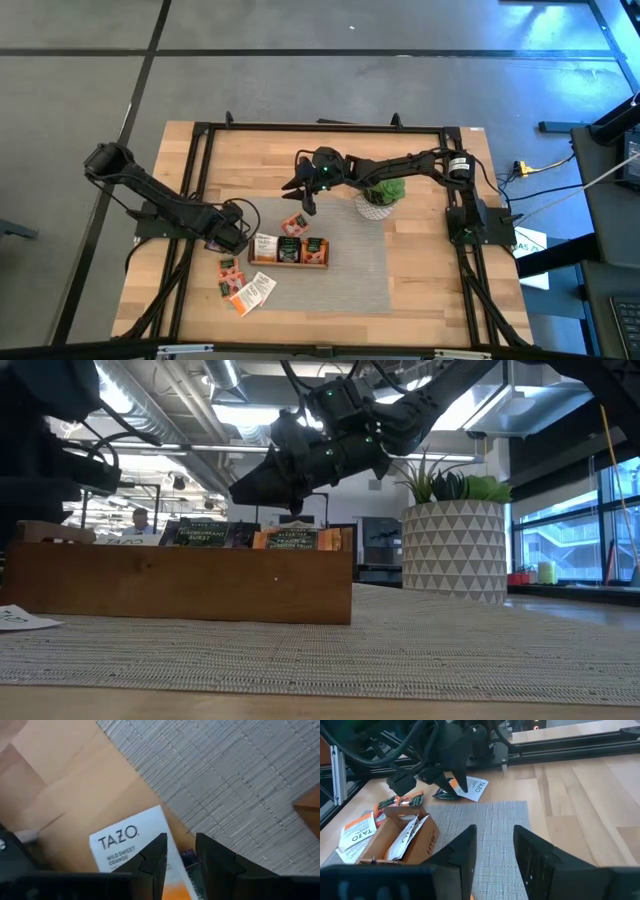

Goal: Pick & Place Tea
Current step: Put the white tea bag into the left section of the wooden organizer

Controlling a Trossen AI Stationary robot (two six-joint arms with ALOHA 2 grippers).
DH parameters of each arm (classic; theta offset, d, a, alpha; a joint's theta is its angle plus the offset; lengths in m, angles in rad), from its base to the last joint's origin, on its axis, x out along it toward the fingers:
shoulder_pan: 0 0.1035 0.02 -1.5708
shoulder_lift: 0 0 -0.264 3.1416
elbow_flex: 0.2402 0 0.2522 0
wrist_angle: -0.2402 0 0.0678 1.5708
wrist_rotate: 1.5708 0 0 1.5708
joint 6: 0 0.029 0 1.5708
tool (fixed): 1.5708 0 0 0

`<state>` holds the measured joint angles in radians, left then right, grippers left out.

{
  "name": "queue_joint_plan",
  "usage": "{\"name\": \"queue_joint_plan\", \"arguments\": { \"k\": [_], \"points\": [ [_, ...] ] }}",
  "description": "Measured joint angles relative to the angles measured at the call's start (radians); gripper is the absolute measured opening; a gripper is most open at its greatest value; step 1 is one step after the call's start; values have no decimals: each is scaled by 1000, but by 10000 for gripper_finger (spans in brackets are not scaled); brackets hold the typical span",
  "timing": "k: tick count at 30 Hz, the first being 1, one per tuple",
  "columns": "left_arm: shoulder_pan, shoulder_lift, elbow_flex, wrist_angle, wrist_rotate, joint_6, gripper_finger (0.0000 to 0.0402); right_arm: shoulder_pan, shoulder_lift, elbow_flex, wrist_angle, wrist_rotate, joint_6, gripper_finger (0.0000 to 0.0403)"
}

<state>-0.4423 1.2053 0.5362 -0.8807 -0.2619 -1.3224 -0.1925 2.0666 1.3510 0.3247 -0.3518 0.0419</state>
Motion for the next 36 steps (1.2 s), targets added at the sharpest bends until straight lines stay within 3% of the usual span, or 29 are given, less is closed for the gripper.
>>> {"name": "queue_joint_plan", "arguments": {
  "k": [13,27,36],
  "points": [
    [13,10,0,-9,46,1,100,0,0,-1,-4,0,2,130],
    [13,125,3,-21,50,27,100,0,0,-1,-5,2,2,130],
    [14,126,31,-133,52,-7,100,0,0,-1,-5,2,2,130]
  ]
}}
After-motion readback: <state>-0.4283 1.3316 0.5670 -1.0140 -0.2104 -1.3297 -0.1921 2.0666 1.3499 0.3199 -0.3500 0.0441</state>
